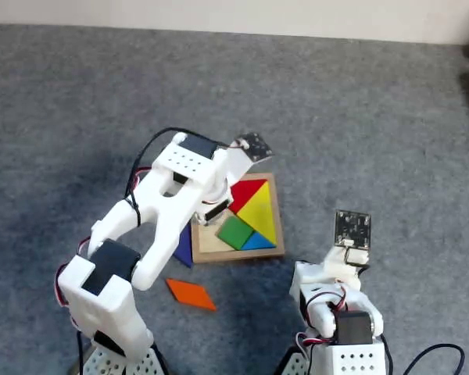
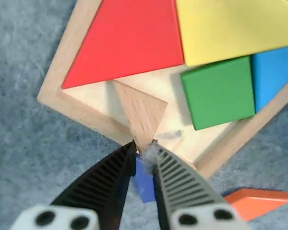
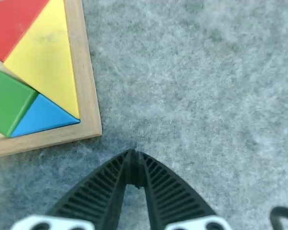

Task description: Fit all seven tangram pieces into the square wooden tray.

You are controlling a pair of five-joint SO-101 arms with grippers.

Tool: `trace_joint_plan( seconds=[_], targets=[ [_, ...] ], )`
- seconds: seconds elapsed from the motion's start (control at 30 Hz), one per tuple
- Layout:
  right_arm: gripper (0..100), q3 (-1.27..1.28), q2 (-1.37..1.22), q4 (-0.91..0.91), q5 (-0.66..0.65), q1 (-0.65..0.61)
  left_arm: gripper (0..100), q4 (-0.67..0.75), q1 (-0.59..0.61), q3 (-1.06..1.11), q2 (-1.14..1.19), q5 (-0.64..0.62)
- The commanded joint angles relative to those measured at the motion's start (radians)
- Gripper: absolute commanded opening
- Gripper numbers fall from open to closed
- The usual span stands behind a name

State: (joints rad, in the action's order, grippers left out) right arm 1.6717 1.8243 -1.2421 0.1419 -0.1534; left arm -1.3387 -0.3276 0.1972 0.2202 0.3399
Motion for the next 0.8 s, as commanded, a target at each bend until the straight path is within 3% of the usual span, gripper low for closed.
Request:
trace_joint_plan(
  seconds=[0.0, 0.4, 0.77],
  targets=[
    [0.5, 0.116, 0.013, -0.008, 0.006, 0.013, 4, 0.009, 0.01, -0.038, -0.058, -0.084],
    [0.5, 0.116, 0.013, -0.008, 0.006, 0.013, 4, 0.011, -0.054, -0.045, -0.061, -0.31],
    [0.5, 0.116, 0.013, -0.008, 0.006, 0.013, 5, 0.014, -0.073, -0.048, -0.061, -0.376]
  ],
)
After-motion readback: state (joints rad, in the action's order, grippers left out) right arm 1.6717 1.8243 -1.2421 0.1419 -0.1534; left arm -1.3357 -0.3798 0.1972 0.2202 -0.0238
